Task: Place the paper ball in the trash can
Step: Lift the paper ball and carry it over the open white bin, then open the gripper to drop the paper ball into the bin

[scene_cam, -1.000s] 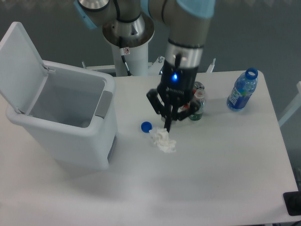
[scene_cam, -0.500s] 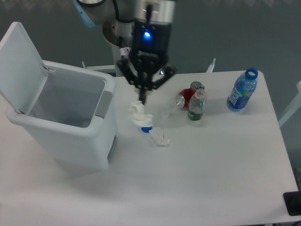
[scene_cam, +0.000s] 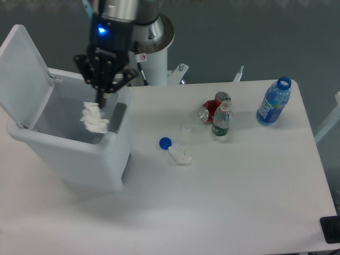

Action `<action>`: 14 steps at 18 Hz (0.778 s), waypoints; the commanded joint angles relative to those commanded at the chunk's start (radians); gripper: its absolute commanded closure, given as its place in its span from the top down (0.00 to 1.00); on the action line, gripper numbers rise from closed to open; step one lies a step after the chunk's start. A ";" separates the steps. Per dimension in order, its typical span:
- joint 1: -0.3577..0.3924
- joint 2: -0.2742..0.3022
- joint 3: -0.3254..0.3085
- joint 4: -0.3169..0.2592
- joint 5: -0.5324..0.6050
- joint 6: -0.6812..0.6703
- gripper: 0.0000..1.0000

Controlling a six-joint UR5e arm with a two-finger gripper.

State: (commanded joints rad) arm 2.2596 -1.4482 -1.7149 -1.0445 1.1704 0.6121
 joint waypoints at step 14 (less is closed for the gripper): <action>-0.034 0.003 -0.035 -0.046 0.002 0.008 0.00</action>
State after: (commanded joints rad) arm 2.2258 -1.4450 -1.7503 -1.0907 1.1720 0.6197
